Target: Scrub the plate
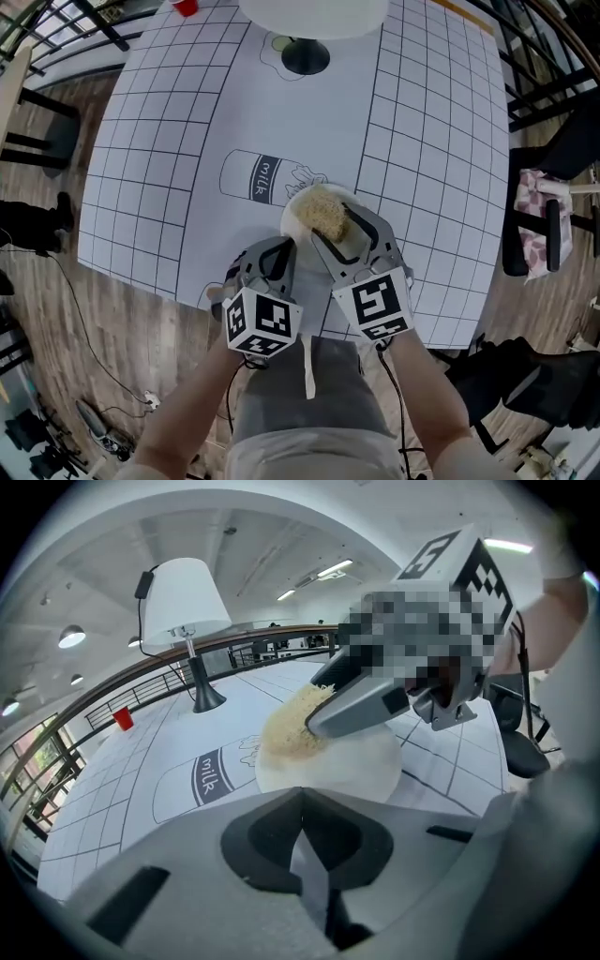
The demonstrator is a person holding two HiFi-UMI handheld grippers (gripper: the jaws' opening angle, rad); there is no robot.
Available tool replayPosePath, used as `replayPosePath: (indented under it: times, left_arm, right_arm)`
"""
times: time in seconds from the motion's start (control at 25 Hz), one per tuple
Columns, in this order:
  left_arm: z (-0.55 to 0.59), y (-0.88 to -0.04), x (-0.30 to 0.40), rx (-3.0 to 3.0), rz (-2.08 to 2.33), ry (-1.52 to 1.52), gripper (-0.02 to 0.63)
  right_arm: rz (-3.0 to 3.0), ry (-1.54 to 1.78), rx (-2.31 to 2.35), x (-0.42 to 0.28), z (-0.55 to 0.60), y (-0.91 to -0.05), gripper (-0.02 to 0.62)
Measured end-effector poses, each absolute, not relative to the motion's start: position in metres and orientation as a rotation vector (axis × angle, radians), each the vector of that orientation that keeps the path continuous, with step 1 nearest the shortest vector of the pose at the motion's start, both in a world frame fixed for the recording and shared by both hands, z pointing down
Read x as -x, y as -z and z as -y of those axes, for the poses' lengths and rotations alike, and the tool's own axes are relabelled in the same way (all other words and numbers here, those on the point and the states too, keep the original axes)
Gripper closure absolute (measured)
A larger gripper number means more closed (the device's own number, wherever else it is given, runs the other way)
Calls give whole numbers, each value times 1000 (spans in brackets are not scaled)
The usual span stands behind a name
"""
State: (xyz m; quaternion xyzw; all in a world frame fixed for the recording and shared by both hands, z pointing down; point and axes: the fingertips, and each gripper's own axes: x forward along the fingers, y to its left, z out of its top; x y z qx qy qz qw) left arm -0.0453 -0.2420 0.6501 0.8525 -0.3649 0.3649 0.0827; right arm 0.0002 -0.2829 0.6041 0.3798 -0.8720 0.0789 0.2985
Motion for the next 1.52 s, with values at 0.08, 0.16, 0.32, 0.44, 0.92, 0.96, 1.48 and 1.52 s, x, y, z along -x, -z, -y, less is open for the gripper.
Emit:
replayPosePath:
  times: [0.08,0.16,0.32,0.44,0.92,0.96,1.48,1.52]
  left_arm:
    - [243,-648,45,-2548,1093,-1077,592]
    - [243,-646,44,-2549,1092,-1078,592]
    - [246,-642,39,-2554,1092,-1029,592]
    - [246,-638,34,-2575,1089,-998,592]
    - [228,-650,37,-2520,992,-1096,592]
    - [226,-653,37,-2517,983,-1101,592]
    - [233,-647,40,-2466,1003,-951,592]
    - [233,-647,40,-2468,1005,-955,592]
  right_arm:
    - [2261,-182,-1066,-19,290,-605,350]
    - [2211,-148,-1135,-39,297,-604,350]
    - [2181,-118,-1213,-59,304,-597,351]
    - [2266,-100,-1174,-42,299,-576,351]
    - [2324,-131,-790,31,252,-599,351]
    - [2322,-137,-777,31,251,-602,353]
    - [2145,-127,-996,-64,263,-616,359]
    - [2126,-129,-1048,-74,267,-615,360]
